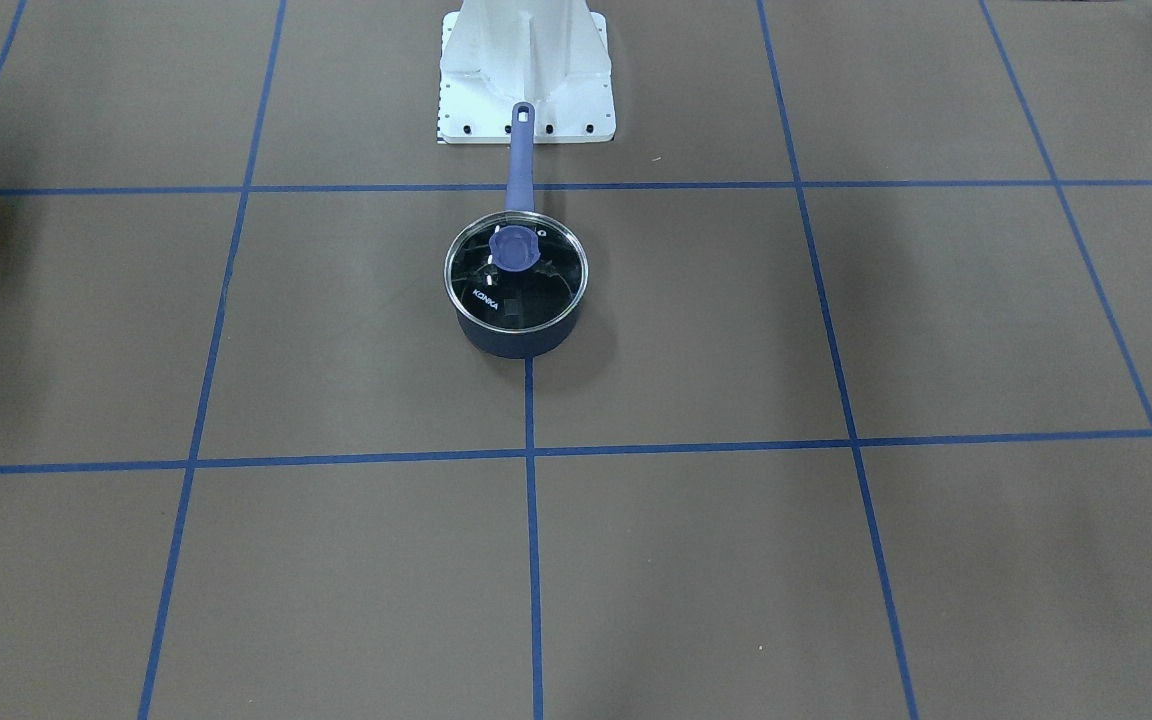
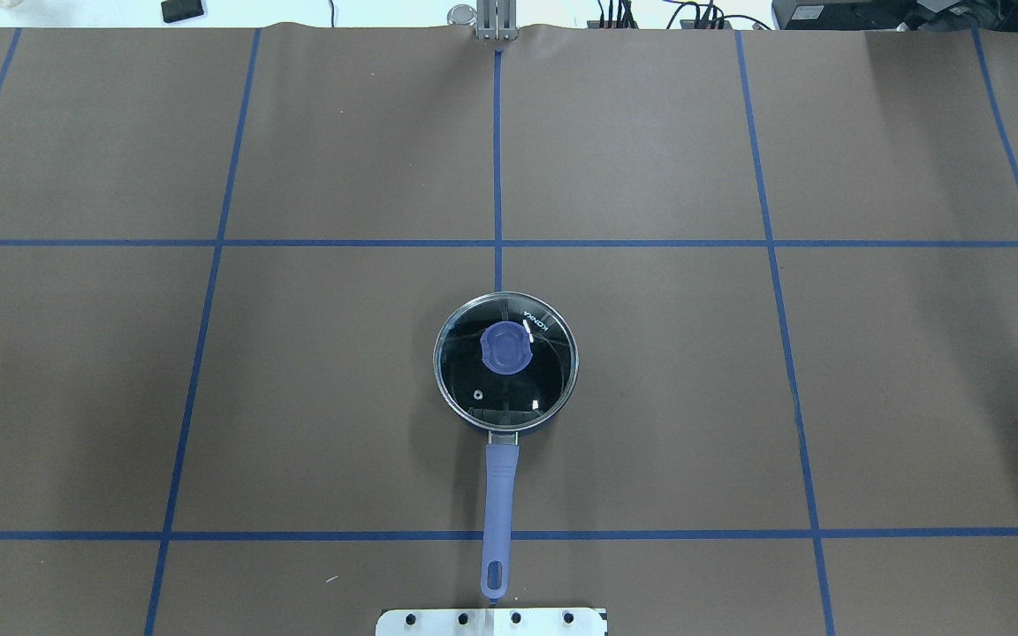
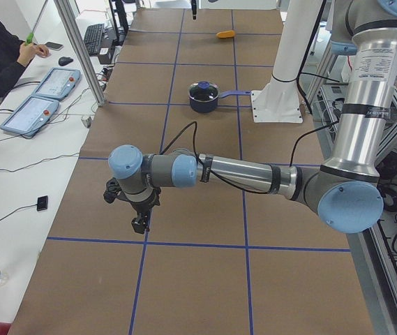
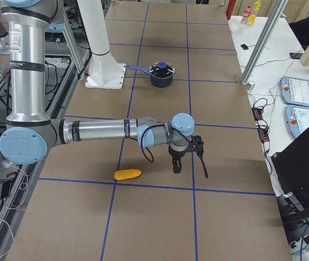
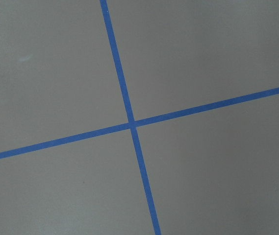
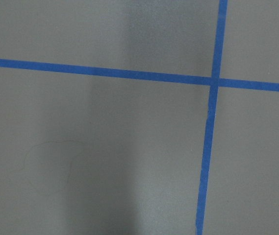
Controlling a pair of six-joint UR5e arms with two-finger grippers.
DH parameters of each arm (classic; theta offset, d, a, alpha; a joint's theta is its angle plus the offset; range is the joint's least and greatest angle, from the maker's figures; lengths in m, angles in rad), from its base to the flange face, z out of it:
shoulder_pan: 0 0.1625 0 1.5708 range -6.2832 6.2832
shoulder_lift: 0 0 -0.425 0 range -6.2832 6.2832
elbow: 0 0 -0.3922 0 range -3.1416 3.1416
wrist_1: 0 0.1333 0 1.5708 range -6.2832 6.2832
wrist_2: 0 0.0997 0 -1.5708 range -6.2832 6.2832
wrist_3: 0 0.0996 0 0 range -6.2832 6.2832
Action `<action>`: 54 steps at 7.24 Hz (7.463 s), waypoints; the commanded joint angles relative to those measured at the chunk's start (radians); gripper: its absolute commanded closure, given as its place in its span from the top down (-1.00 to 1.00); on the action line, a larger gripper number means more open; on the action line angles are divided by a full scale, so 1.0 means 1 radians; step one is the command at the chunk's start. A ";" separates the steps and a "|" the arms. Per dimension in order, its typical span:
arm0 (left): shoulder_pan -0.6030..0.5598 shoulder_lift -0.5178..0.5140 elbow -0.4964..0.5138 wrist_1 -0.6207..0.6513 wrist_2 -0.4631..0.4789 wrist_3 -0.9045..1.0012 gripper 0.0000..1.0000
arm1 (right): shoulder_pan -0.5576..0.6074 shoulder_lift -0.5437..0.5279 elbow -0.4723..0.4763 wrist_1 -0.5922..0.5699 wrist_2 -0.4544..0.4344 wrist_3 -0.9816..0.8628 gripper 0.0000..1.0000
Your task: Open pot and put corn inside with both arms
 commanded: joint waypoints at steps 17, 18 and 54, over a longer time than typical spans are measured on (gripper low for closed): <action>0.728 -0.817 0.074 0.014 0.222 -1.080 0.97 | -0.015 -0.139 0.110 0.103 0.008 -0.031 1.00; 0.761 -0.838 0.074 0.014 0.247 -1.105 0.97 | -0.030 -0.188 0.136 0.138 0.008 -0.032 1.00; 1.011 -0.802 0.029 0.025 0.311 -1.141 0.94 | -0.469 -0.381 0.093 0.267 -0.113 -0.039 -0.31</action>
